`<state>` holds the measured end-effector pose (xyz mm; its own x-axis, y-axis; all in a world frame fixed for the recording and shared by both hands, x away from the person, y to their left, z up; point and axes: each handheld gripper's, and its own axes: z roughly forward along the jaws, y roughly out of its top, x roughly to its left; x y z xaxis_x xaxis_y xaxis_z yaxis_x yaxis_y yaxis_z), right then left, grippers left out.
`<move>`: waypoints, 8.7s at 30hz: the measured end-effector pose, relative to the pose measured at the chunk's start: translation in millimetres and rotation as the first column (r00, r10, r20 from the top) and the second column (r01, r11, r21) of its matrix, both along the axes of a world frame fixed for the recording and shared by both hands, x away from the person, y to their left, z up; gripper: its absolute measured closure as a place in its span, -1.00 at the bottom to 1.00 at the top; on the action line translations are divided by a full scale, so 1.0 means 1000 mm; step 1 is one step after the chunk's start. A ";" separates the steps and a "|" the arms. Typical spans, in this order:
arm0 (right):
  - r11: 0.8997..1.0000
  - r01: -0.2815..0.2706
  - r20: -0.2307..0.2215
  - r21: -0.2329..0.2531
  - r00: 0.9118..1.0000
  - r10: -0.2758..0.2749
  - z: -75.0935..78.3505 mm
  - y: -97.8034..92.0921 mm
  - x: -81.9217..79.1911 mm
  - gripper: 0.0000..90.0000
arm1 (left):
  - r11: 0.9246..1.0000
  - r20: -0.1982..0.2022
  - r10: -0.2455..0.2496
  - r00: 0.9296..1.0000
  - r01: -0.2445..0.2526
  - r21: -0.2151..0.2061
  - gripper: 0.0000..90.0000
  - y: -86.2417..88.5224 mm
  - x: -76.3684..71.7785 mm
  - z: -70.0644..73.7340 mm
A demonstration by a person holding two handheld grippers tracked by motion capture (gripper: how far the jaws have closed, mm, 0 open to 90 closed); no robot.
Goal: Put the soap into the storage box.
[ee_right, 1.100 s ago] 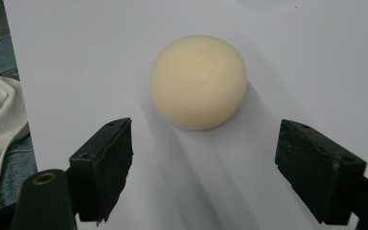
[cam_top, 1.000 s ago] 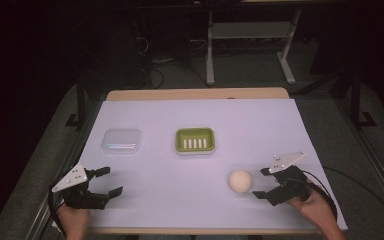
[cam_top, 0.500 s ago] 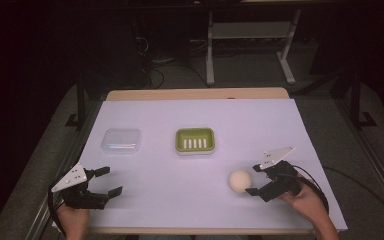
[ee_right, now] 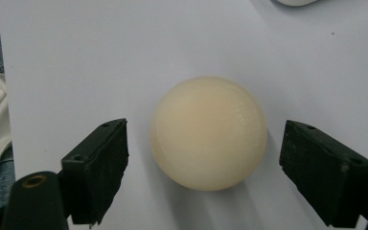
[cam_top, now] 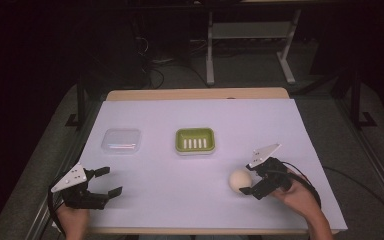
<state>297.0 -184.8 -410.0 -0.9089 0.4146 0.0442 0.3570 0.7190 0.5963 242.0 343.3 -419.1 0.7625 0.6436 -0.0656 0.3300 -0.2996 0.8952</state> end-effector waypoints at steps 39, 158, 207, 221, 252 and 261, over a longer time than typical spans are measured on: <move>0.989 -0.055 -0.044 -0.135 0.998 0.049 -0.020 0.026 0.016 -0.64 | 1.000 -0.008 -0.005 1.000 0.005 0.000 -0.71 -0.001 0.000 -0.001; 0.972 -0.211 -0.045 -0.102 0.977 0.207 0.067 0.133 0.112 -0.50 | 1.000 -0.002 0.003 1.000 -0.003 -0.019 -0.71 0.003 0.001 0.000; 0.983 -0.117 -0.068 -0.141 0.992 0.108 0.021 0.157 0.157 -0.50 | 1.000 -0.001 -0.001 1.000 0.001 -0.024 -0.71 0.002 0.001 -0.001; 0.983 -0.103 -0.085 -0.150 0.992 0.091 0.013 0.158 0.163 -0.50 | 1.000 -0.003 -0.001 1.000 0.001 -0.022 -0.71 0.002 0.001 -0.001; 0.984 -0.091 -0.080 -0.152 0.994 0.080 0.011 0.157 0.166 -0.50 | 1.000 -0.004 0.000 1.000 0.000 -0.023 -0.71 0.002 0.001 -0.001; 0.984 -0.091 -0.078 -0.155 0.994 0.079 0.011 0.158 0.166 -0.50 | 1.000 -0.004 0.000 1.000 0.000 -0.024 -0.71 0.002 0.001 -0.001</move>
